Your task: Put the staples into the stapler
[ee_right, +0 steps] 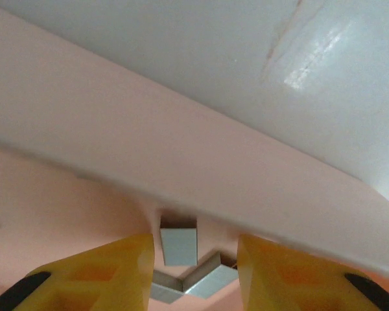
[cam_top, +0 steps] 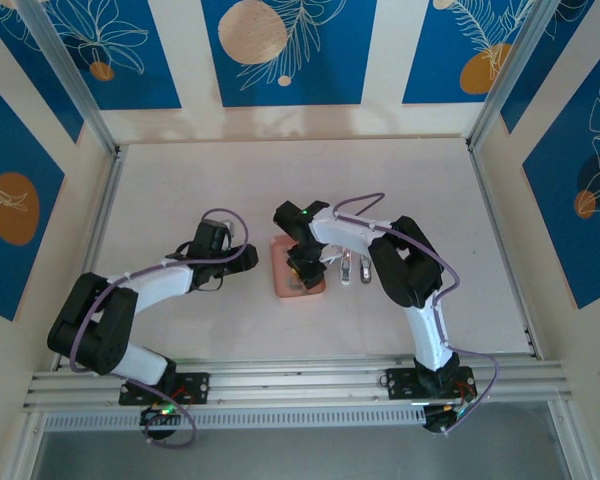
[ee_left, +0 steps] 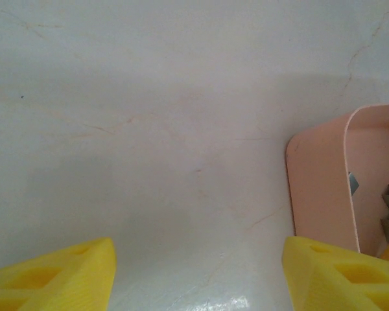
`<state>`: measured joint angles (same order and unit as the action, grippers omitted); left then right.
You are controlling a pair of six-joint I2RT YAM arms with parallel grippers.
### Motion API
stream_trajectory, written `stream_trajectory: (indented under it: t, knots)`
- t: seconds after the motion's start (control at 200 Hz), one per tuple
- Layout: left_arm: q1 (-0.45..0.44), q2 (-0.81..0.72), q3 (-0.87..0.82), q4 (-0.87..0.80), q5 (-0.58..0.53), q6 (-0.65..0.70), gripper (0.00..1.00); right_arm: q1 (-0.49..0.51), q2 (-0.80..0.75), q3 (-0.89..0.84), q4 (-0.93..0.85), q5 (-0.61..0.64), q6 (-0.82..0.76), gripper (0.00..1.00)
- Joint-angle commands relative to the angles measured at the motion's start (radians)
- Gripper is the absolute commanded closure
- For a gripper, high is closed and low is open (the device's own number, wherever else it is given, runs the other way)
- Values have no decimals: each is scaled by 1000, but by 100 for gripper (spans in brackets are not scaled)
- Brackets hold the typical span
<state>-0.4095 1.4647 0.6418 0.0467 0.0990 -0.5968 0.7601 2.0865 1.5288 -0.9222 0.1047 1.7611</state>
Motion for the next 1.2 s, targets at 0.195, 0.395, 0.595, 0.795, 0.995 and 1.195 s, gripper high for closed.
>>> stream_trajectory:
  t: [0.195, 0.395, 0.595, 0.795, 0.995, 1.195]
  knots:
    - [14, 5, -8, 21, -18, -1, 32, 5, 44, -5, -14, 18, 30, 68]
    - [19, 8, -6, 26, -18, 5, 32, -3, 56, -5, 6, 38, 2, 77]
    - [18, 8, -4, 28, -12, 11, 32, 1, 47, 8, 3, 56, -28, 84]
    - [19, -10, 8, 16, 3, 39, 31, 20, -21, 26, -7, 131, -96, 84]
    - [18, -40, -7, 73, 72, 41, 30, 39, -191, -21, -4, 264, -225, 84]
    - [15, -64, -38, 206, 194, 64, 30, 50, -392, -158, 38, 277, -430, 84]
